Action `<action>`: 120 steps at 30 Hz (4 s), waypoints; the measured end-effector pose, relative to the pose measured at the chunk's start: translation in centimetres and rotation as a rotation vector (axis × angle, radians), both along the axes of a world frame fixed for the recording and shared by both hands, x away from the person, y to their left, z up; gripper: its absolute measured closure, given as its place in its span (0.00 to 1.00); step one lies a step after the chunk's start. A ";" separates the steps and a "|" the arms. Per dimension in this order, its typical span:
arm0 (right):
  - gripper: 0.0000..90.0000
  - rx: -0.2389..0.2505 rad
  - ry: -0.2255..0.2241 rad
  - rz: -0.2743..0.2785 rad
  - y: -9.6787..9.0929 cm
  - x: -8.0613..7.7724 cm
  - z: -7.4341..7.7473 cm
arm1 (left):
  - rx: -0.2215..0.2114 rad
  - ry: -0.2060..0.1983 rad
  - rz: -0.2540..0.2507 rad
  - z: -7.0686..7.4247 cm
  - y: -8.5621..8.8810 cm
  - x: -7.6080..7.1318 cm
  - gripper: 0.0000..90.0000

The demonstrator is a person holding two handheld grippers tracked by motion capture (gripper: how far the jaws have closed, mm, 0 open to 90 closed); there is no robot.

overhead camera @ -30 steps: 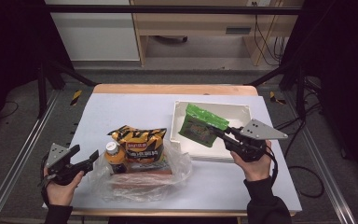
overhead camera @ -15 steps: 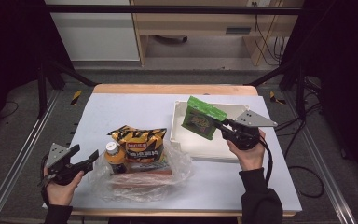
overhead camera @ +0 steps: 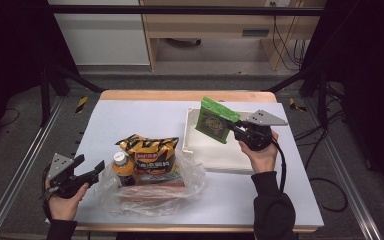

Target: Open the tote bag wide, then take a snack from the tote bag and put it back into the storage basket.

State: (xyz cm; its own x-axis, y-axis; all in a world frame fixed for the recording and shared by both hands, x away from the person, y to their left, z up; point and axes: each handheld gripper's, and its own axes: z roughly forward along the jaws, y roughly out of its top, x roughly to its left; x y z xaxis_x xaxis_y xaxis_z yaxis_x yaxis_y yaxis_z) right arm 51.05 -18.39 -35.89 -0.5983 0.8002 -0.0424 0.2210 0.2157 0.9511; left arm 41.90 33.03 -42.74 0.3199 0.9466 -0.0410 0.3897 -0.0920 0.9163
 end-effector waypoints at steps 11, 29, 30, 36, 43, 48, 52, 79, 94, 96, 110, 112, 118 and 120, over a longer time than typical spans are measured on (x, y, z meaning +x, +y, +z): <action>0.85 -0.044 0.034 -0.009 1.5 2.8 -0.9 | -0.003 0.000 0.005 0.0 0.1 0.0 0.24; 0.84 -0.101 0.128 -0.018 3.4 6.5 -4.8 | 0.001 0.009 0.011 -0.3 0.2 0.2 0.24; 0.84 -0.096 0.130 -0.021 3.5 6.7 -5.0 | 0.002 0.009 0.013 -0.3 0.3 0.2 0.24; 0.83 -0.063 0.140 -0.036 3.1 7.6 -5.5 | -0.007 0.011 0.018 -0.3 0.5 0.3 0.24; 0.80 -0.039 0.125 -0.084 3.0 8.5 -6.3 | 0.000 0.020 0.014 -0.6 0.3 0.4 0.24; 0.72 -0.037 0.104 -0.144 3.2 9.0 -6.8 | -0.005 0.019 0.016 -0.5 0.4 0.3 0.24; 0.62 -0.041 0.090 -0.167 3.4 9.1 -7.0 | -0.005 0.018 0.017 -0.5 0.4 0.3 0.24; 0.75 0.006 0.131 -0.272 3.6 10.3 -8.3 | -0.004 0.021 0.011 -0.5 0.4 0.3 0.24; 0.95 -0.046 0.172 -0.314 3.8 9.8 -8.5 | -0.007 0.020 0.010 -0.5 0.3 0.3 0.25; 0.95 -0.034 0.170 -0.320 3.6 10.1 -8.6 | -0.008 0.021 0.008 -0.5 0.4 0.3 0.25; 0.69 -0.002 0.099 -0.284 3.1 9.0 -7.0 | -0.010 0.006 0.005 -0.2 0.4 0.1 0.25; 0.62 -0.011 0.087 -0.270 3.1 7.7 -5.6 | -0.015 0.006 0.005 -0.1 0.5 0.1 0.25; 0.52 -0.025 0.078 -0.217 3.2 4.9 -3.3 | -0.022 -0.001 -0.008 0.3 0.3 0.0 0.25; 0.52 -0.019 0.070 -0.206 3.3 4.3 -3.0 | -0.024 -0.003 -0.009 0.3 0.3 -0.1 0.25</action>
